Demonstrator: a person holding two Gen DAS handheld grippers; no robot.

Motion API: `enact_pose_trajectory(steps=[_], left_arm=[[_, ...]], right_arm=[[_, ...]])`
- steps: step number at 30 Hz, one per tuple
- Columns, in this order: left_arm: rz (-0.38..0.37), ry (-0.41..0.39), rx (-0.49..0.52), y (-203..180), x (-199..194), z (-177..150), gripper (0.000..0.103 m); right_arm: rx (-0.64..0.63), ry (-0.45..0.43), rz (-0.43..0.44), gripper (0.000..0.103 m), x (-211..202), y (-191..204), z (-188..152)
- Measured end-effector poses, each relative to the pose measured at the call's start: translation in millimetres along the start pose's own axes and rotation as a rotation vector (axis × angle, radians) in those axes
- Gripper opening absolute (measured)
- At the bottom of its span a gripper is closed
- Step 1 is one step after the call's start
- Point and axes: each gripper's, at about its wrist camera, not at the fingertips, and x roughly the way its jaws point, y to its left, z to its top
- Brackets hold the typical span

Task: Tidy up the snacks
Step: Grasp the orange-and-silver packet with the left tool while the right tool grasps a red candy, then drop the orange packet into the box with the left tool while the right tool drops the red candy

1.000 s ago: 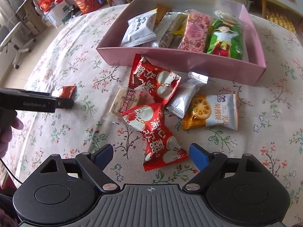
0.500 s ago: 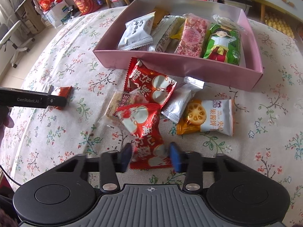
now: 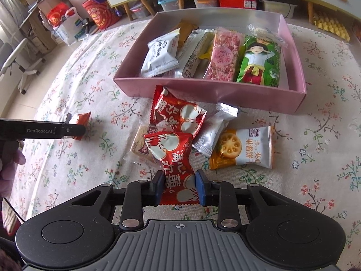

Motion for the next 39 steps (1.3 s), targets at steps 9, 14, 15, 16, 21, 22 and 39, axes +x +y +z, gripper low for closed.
enact_pose_trajectory(steps=[9, 14, 15, 16, 21, 22, 39], left_arm=[[-0.029, -0.028, -0.002, -8.8, -7.2, 4.5, 0.055], [-0.053, -0.047, 0.000, -16.1, -12.0, 8.3, 0.055], [-0.058, -0.052, -0.003, -17.2, -12.6, 9.3, 0.055], [-0.063, -0.055, -0.007, -18.0, -12.3, 10.5, 0.055], [-0.094, -0.078, -0.014, -29.8, -16.4, 16.5, 0.055], [-0.100, -0.083, -0.012, -33.1, -16.9, 18.0, 0.055], [-0.135, -0.168, 0.074, -95.2, -2.2, 73.3, 0.055]], right_arm=[[0.042, -0.035, 0.021, 0.028, -12.7, -7.8, 7.6], [0.081, -0.066, 0.036, 0.028, -23.1, -16.6, 13.8], [0.091, -0.073, 0.039, 0.028, -25.6, -18.9, 15.6], [0.103, -0.082, 0.041, 0.028, -28.1, -21.2, 17.4], [0.168, -0.128, 0.054, 0.028, -39.0, -36.3, 29.0], [0.183, -0.136, 0.058, 0.028, -40.5, -39.4, 31.1], [0.302, -0.235, 0.070, 0.028, -33.3, -80.3, 98.7]])
